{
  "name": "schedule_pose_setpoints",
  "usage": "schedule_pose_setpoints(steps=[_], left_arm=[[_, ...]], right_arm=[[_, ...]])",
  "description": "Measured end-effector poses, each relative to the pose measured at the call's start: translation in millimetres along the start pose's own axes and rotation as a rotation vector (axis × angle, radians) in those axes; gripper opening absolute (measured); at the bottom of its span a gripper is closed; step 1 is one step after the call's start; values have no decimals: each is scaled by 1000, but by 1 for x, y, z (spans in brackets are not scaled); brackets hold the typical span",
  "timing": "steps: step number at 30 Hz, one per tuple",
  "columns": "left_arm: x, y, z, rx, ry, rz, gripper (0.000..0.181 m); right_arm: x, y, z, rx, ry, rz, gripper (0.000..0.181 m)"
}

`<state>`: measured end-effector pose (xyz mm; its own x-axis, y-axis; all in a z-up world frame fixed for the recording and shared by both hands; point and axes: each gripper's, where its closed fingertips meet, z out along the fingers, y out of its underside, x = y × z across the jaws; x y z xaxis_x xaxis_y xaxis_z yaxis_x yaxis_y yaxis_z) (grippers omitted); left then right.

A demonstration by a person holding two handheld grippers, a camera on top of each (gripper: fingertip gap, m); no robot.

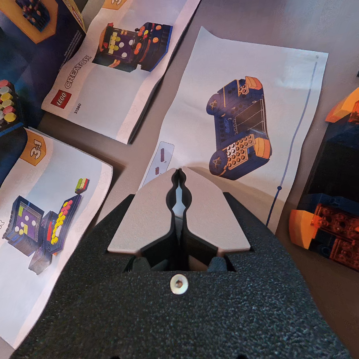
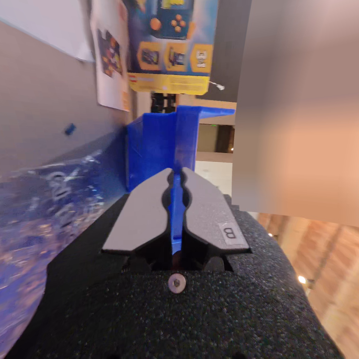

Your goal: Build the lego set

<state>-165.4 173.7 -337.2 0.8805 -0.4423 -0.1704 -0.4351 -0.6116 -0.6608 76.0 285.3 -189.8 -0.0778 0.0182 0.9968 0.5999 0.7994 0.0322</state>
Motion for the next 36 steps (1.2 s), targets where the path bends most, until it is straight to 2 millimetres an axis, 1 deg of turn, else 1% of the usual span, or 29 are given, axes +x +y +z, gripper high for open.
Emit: schedule_pose_setpoints(steps=[1,2,3,5,7,9,11,13,14,16,17,19,20,21,23,24,25,27,28,36], left_arm=[[0,0,0,2,-3,1,0],[0,0,0,1,-4,2,0],[0,0,0,0,-4,3,0],[0,0,0,-3,-9,7,0],[0,0,0,-7,-13,12,0],[0,0,0,-8,-17,17,0],[0,0,0,-6,-18,18,0],[0,0,0,-3,-16,16,0],[0,0,0,-1,-15,14,0],[0,0,0,0,-13,11,0],[0,0,0,-2,-13,12,0],[0,0,0,-5,-16,15,0],[0,0,0,-5,-17,17,0],[0,0,0,-5,-17,18,0],[0,0,0,-2,-16,17,0],[0,0,0,-1,-14,14,0],[0,0,0,-1,-13,14,0],[0,0,0,0,-13,13,0],[0,0,0,0,-14,14,0],[0,0,0,-3,-17,18,0]], right_arm=[[12,-1,1,15,59,-6,0],[21,-5,0,46,103,6,0],[20,-10,0,85,72,35,0],[9,-17,-1,130,-9,85,0],[2,-21,-5,158,-33,129,0],[-4,-26,-10,194,-75,208,0],[-11,-27,-11,209,-132,274,0],[-27,-22,-11,205,-250,360,0],[-38,-18,-10,197,-333,435,5],[-60,-8,-9,167,-490,603,19],[-70,-5,-8,155,-541,670,28],[-87,4,-3,112,-607,738,40],[-94,10,0,68,-618,733,48],[-100,14,2,34,-621,713,49],[-111,15,2,8,-648,681,48],[-115,13,3,10,-660,672,44],[-116,13,4,5,-648,655,44],[-114,16,5,-12,-611,575,34],[-114,15,4,-5,-610,549,33],[-114,-10,-8,112,-673,553,30]])
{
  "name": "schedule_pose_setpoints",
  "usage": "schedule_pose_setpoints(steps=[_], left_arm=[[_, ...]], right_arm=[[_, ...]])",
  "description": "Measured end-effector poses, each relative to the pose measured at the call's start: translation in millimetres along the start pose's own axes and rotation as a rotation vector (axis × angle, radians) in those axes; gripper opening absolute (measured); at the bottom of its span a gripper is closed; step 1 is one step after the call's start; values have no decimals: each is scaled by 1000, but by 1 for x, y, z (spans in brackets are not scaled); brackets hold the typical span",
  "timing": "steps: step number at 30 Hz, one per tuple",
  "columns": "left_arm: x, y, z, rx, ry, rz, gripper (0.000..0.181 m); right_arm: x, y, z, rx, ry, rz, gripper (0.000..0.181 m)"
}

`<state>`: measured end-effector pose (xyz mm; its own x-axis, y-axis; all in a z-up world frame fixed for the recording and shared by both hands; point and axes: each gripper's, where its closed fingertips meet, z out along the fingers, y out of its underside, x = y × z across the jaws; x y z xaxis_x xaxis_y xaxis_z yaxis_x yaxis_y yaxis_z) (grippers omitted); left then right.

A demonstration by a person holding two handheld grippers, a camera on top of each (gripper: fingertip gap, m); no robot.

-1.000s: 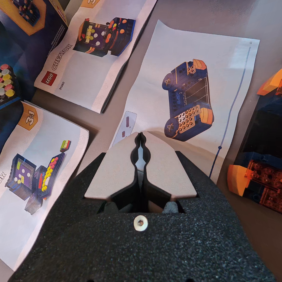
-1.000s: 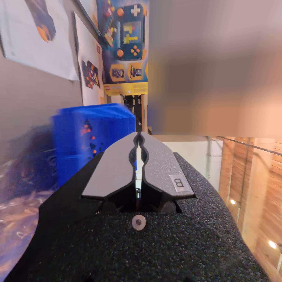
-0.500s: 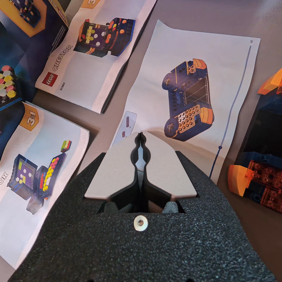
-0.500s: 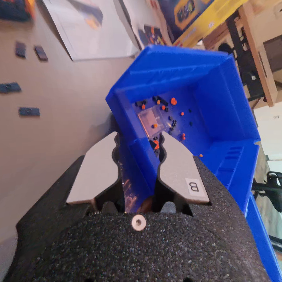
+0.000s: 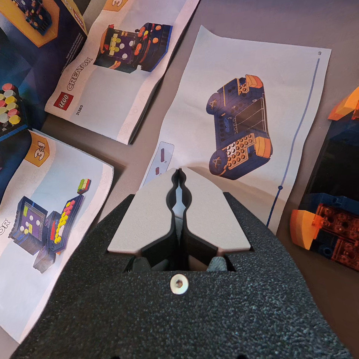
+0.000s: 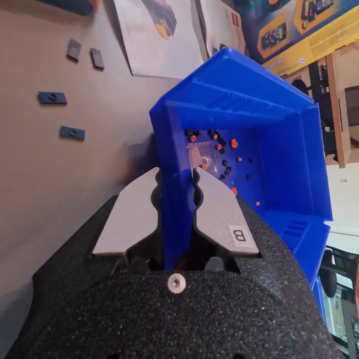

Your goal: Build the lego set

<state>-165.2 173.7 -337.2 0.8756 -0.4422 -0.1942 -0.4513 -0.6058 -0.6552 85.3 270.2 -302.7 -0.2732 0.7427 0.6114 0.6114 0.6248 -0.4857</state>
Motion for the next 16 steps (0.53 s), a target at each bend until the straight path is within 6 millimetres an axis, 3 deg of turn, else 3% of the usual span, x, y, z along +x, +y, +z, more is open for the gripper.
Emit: schedule_pose_setpoints(steps=[6,16], left_arm=[[0,0,0,-2,0,1,0],[0,0,0,-4,-1,3,0]], right_arm=[[-16,-15,-5,47,-109,42,28],[-33,-23,-18,97,-268,160,24]])
